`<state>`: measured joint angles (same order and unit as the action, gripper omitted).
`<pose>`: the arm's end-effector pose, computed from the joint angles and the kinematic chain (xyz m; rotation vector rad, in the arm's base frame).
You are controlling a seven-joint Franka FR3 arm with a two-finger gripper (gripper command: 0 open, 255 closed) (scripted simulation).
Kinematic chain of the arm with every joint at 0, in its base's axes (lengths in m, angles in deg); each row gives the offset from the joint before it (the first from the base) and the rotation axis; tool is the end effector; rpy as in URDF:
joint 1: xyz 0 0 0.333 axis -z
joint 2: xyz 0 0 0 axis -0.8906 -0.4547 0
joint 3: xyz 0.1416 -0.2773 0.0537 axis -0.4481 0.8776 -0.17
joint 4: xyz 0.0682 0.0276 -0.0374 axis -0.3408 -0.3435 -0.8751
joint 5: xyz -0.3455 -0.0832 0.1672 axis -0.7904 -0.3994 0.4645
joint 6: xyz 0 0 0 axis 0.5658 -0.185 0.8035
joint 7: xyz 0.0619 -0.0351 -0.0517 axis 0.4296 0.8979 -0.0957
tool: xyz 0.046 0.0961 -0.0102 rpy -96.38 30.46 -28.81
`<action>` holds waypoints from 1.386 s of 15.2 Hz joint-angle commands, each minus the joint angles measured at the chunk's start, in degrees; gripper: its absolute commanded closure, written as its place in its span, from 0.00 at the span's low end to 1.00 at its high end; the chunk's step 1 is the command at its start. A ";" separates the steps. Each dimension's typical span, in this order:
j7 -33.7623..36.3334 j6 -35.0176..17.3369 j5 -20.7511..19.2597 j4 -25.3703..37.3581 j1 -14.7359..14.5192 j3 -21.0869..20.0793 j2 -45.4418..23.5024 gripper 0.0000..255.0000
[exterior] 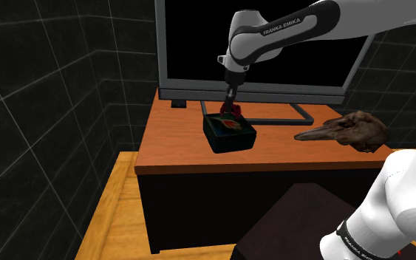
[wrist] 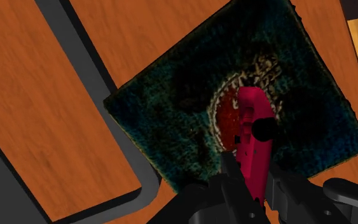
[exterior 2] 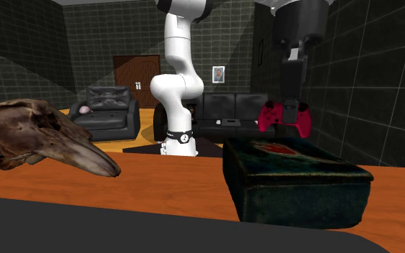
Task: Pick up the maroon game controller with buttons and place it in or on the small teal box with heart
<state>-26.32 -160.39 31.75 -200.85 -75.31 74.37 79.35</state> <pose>0.5607 0.0047 0.4501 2.9684 0.8897 0.0473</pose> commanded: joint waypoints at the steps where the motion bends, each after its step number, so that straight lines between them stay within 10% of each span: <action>1: -0.13 -1.57 0.11 -0.99 0.07 0.06 -0.55 1.00; 10: -0.15 -2.50 0.17 -1.60 0.08 0.07 -0.87 1.00; 11: -0.15 -2.49 0.17 -1.60 0.08 0.07 -0.87 0.00; 21: 0.17 4.48 -0.27 3.06 -0.11 -0.10 1.48 0.00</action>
<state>-26.22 -156.71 31.52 -198.34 -75.38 74.31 80.65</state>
